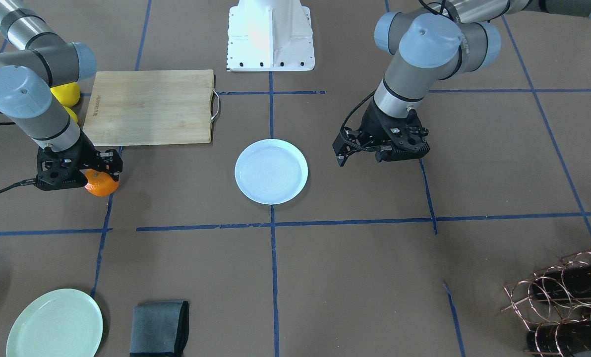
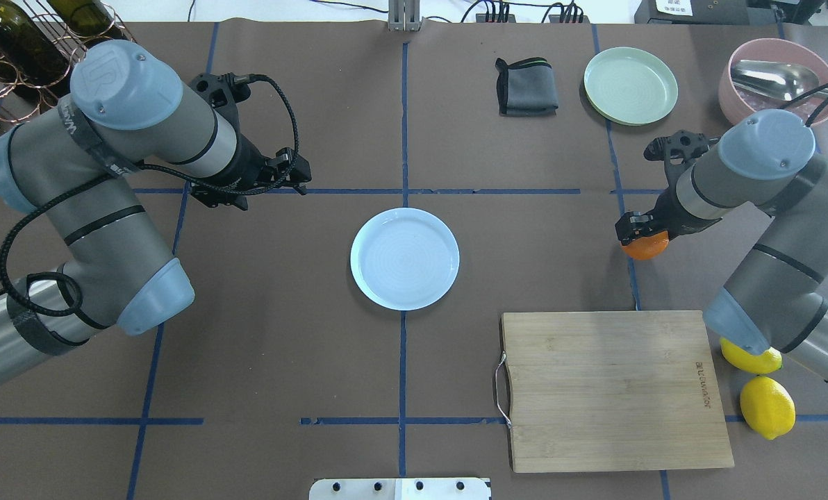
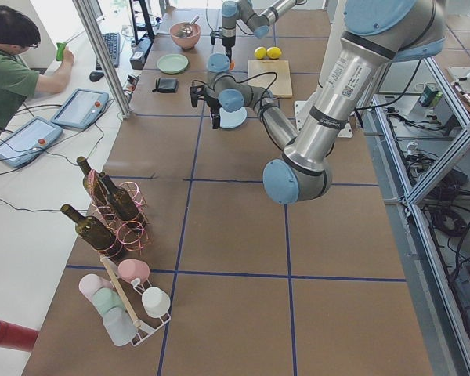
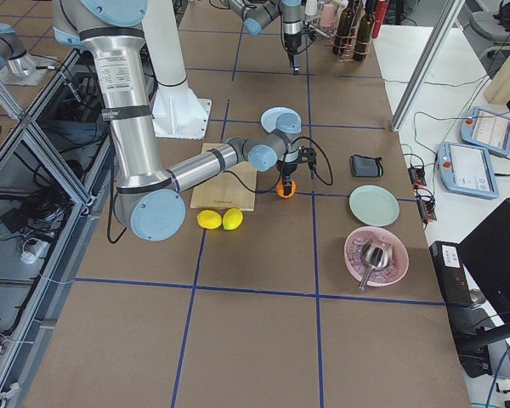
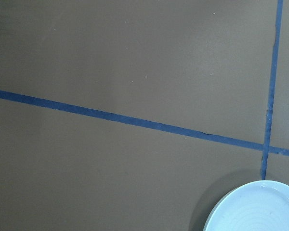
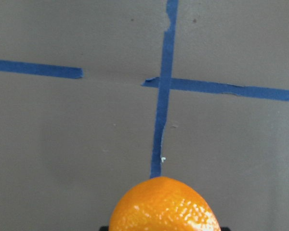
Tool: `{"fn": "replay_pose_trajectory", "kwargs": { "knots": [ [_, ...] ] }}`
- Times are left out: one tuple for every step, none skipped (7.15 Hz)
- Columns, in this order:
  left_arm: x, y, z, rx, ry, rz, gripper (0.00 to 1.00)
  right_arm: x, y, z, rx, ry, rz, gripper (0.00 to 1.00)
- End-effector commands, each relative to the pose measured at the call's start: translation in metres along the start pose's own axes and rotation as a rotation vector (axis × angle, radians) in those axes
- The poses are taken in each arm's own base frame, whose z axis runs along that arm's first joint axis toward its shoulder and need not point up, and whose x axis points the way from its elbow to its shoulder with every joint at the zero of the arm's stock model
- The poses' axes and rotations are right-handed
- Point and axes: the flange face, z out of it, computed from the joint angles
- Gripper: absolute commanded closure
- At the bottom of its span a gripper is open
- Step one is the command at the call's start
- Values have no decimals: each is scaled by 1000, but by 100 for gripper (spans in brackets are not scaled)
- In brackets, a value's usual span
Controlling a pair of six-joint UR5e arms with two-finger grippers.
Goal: Pick orange to plate
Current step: 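Close the right gripper on the orange and lift it, then carry the orange with the right gripper over the light blue plate and lower it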
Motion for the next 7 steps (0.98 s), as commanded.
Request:
{"fn": "replay_pose_trajectory", "kwargs": {
  "knots": [
    [-12,3,-1,0,-7,5,0,-28,0,-41,52,-64,22,100],
    [-23,6,-4,0,-11,25,0,-56,-13,-55,74,-98,57,100],
    [-33,-4,-13,15,-19,63,0,-108,-19,-66,56,-107,117,100],
    [-46,-20,-18,15,-81,76,0,-169,-26,-75,57,-98,147,100],
    [-56,-29,-28,-5,-130,123,0,-217,-24,-70,63,-95,187,100],
    [-67,-43,-43,10,-145,166,0,-259,-31,-65,75,-97,225,100],
    [-93,-55,-50,18,-173,191,0,-291,-36,-53,72,-84,221,100]
  ]
}}
